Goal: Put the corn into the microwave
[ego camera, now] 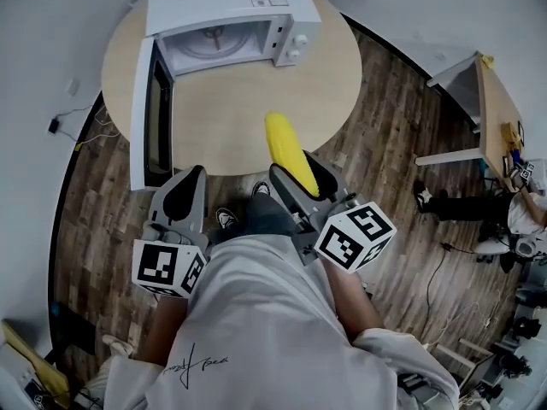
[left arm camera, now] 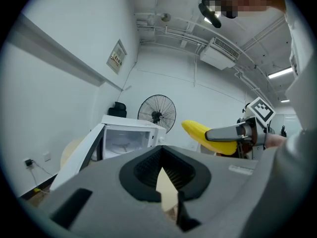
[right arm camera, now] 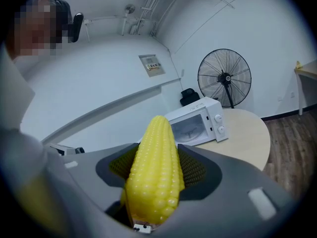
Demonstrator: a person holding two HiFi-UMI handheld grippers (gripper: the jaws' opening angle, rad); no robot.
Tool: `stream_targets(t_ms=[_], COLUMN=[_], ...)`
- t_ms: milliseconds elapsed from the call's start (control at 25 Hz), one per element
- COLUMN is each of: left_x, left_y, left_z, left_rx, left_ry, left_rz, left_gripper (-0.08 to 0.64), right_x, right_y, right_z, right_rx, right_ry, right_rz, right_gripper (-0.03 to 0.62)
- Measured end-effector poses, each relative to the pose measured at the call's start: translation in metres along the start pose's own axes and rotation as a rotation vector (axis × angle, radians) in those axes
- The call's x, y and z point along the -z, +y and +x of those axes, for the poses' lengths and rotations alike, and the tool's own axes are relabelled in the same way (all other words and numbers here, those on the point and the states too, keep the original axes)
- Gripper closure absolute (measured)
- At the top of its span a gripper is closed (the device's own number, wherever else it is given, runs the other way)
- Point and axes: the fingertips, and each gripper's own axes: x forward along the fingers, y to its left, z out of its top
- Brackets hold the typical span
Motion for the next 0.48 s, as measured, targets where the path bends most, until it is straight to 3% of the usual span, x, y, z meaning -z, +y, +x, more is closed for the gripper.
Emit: stream_targets(t_ms=[480], left_x=[-0.015], left_y=[0.022], left_z=[0.015], left_rx=[-0.01], left_ry=[-0.008], left_rz=[0.013], left_gripper=[0.571], right_x=[-0.014], right_y=[-0.001], right_z=[0.045], right_rx=[0.007], right_ry=[0.014], right_rz=[-0.078], right_gripper=[0.331])
